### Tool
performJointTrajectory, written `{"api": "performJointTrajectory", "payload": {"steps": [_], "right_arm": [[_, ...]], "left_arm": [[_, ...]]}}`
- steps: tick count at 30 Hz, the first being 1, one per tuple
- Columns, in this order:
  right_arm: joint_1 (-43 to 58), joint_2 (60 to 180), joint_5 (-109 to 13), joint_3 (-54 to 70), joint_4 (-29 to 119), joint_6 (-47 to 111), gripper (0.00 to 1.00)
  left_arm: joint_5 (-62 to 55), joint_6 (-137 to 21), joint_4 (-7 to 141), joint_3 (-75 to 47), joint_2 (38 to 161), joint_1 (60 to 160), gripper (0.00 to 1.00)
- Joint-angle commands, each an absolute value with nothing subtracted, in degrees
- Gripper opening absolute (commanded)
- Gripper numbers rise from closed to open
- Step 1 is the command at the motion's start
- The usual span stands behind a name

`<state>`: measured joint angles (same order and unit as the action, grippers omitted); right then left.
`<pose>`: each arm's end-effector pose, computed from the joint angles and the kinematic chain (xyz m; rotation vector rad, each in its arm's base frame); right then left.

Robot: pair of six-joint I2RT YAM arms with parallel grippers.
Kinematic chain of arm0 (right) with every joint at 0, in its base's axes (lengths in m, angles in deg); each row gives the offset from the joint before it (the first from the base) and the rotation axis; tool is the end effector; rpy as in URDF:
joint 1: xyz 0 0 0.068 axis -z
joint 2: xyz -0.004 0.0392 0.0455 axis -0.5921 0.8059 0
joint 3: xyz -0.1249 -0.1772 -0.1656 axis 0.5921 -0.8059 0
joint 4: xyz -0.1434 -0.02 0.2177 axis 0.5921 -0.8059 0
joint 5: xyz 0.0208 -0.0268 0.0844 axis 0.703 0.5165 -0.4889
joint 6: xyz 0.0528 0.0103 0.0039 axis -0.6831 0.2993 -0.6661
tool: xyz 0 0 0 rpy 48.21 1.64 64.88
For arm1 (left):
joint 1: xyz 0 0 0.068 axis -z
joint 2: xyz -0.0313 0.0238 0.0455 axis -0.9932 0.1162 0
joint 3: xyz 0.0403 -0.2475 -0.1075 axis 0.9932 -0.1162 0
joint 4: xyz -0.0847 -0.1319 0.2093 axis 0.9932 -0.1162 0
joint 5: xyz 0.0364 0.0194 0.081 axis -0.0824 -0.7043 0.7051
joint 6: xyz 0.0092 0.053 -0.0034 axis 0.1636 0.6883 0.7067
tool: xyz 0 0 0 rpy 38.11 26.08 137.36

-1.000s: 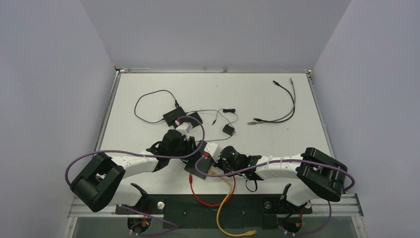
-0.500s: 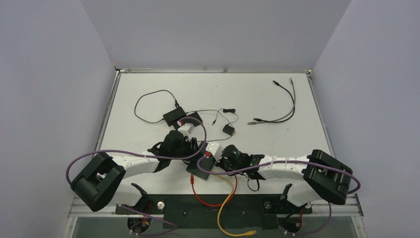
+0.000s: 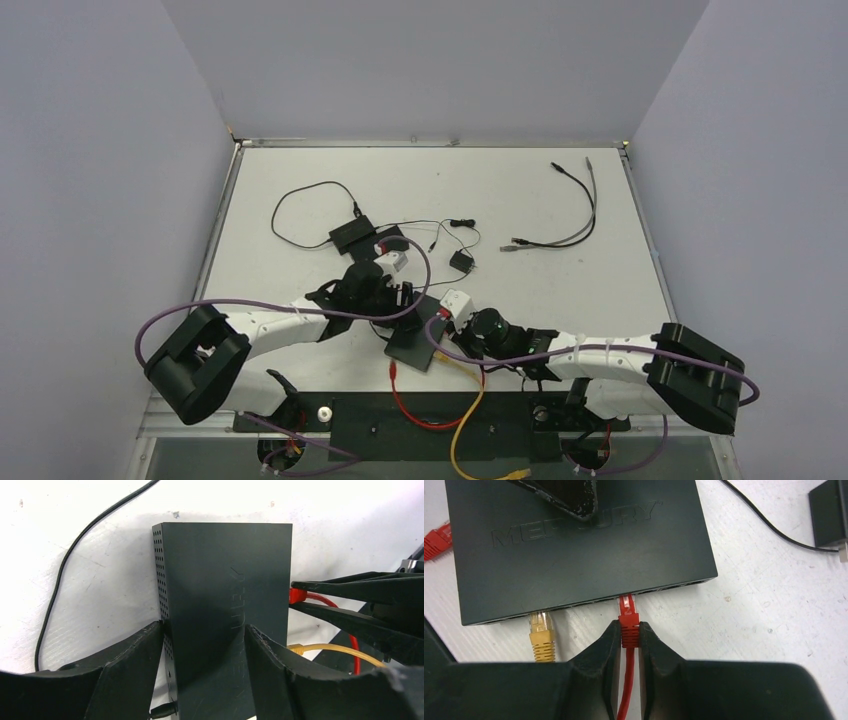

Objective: Insert the plug into the switch port
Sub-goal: Insert the connector into the switch port.

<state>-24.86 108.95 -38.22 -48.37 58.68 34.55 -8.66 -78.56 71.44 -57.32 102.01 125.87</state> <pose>0.1063 0.1904 0.1426 -1.0776 2.0277 0.5723 0.1789 -0.1755 0.1519 0.3598 2.4504 -0.8850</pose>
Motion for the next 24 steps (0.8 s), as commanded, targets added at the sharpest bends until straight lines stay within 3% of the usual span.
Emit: {"api": "performJointTrajectory", "payload": {"steps": [1,11,24], "right_arm": [[-25.1,103.1,-30.8,-49.5,68.4,27.4,0.00],[-25.1,94.3,-17.6,-51.4,60.9,19.7,0.00],[-25.2,87.0,-17.3,-47.5,58.4,22.6,0.00]], "left_arm": [[-10.6,-79.1,67.6,-52.1,98.1,127.1,0.58],[-5.4,-80.7,59.4,-50.6,86.6,120.3,0.62],[-3.7,-79.7,50.8,-50.9,72.6,118.3,0.67]]}}
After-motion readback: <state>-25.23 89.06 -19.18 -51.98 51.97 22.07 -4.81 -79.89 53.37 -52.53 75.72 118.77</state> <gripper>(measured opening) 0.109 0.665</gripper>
